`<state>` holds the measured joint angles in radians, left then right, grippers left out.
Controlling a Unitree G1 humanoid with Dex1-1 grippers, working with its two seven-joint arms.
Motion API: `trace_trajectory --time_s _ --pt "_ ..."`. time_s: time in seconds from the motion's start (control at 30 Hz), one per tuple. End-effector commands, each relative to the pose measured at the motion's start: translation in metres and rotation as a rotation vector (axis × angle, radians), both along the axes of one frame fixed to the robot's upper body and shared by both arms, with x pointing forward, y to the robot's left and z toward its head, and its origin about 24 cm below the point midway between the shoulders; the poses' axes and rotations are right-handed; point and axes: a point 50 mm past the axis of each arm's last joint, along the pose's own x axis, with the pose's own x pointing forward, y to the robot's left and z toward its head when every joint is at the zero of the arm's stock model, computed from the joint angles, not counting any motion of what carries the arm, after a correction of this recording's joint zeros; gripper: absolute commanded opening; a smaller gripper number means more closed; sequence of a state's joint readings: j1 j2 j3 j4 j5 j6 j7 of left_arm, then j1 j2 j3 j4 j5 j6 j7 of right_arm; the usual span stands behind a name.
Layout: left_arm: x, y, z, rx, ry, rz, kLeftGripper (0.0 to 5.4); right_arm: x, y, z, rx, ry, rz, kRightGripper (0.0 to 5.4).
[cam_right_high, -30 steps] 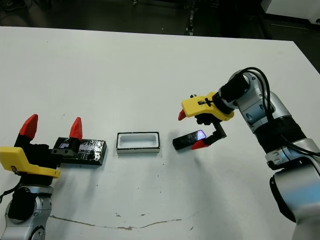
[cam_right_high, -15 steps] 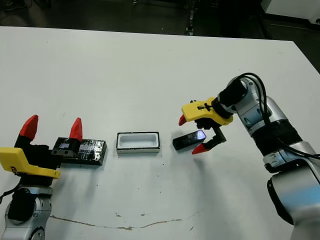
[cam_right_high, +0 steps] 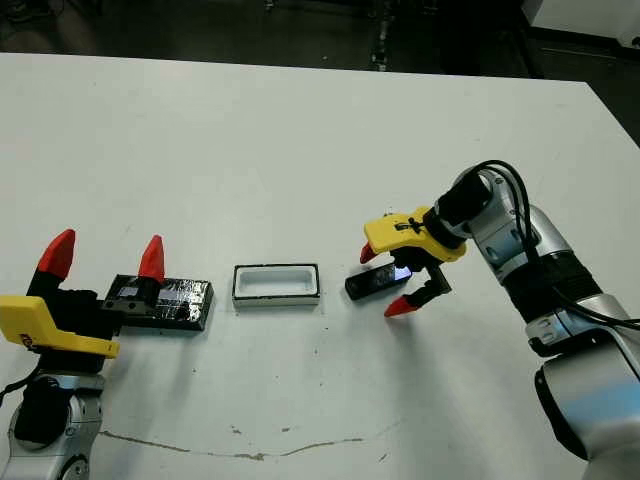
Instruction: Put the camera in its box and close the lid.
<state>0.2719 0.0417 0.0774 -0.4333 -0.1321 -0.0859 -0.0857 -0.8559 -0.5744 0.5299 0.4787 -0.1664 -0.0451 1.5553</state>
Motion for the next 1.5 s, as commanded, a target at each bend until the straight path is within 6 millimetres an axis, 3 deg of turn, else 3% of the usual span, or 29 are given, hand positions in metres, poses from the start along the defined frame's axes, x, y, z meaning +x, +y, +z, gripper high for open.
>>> trace_trajectory --time_s 0.03,0.5,1.03,1.5 --pt "-0.001 0.002 -0.001 0.010 0.016 0.000 5.40 -0.001 -0.003 -0.006 0.003 0.012 -0.024 3.95" --pt "0.000 0.001 0.001 0.006 0.007 0.002 5.40 -0.002 -0.006 -0.011 0.081 -0.003 -0.092 1.67" --pt "-0.001 0.002 0.001 0.012 0.002 0.023 5.40 -0.005 -0.011 -0.010 0.099 0.003 -0.169 1.66" --pt "-0.002 0.001 0.000 0.009 0.008 0.023 5.40 0.017 -0.014 0.055 0.386 0.024 -0.378 1.66"
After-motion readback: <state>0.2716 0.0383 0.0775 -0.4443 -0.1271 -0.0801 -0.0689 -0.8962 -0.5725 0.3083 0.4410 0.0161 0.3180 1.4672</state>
